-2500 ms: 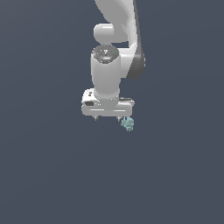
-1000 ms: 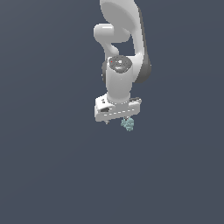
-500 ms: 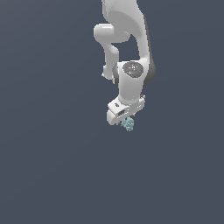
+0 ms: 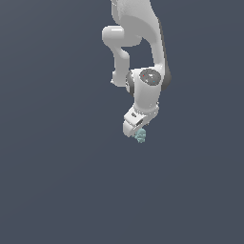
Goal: Pick up the object and move it to a goal position.
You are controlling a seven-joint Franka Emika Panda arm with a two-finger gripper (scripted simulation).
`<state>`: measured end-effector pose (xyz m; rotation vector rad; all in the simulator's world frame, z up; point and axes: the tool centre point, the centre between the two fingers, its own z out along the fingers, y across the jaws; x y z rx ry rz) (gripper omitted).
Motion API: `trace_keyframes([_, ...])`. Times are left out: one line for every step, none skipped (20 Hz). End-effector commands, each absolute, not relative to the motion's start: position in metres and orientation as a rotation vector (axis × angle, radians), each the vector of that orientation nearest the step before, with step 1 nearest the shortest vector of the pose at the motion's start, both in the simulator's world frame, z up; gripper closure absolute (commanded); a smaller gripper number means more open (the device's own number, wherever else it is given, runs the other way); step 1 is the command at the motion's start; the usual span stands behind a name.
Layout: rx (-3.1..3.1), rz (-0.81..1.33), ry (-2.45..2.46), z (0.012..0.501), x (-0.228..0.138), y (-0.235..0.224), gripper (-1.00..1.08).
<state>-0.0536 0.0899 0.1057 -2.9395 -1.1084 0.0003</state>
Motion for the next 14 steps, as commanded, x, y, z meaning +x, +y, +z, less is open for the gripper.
trace_keyframes([-2.934,0.000,-1.123,0.105,-0.055,0.091,-0.92])
trace_keyframes([-2.937,0.000,-1.115,0.105,-0.054,0.090,-0.92])
trace_keyframes([-2.937,0.000,-1.115,0.105,-0.054,0.090,-0.92])
trace_keyframes([-2.937,0.000,-1.115,0.104,-0.054,0.090,-0.92])
trace_keyframes([-2.937,0.000,-1.115,0.102,-0.054,0.090,-0.92])
trace_keyframes([-2.937,0.000,-1.116,0.100,-0.054,0.091,-0.92])
trace_keyframes([-2.937,0.000,-1.116,0.097,-0.054,0.090,-0.92])
trace_keyframes([-2.936,0.000,-1.117,0.093,-0.055,0.091,-0.92])
trace_keyframes([-2.936,0.000,-1.118,0.089,-0.055,0.091,-0.92])
trace_keyframes([-2.935,0.000,-1.119,0.084,-0.055,0.091,-0.92])
trace_keyframes([-2.935,0.000,-1.120,0.078,-0.055,0.091,-0.92])
trace_keyframes([-2.934,0.000,-1.121,0.073,-0.056,0.091,-0.92])
trace_keyframes([-2.934,0.000,-1.121,0.069,-0.056,0.091,-0.92])
trace_keyframes([-2.934,0.000,-1.122,0.065,-0.056,0.091,-0.92])
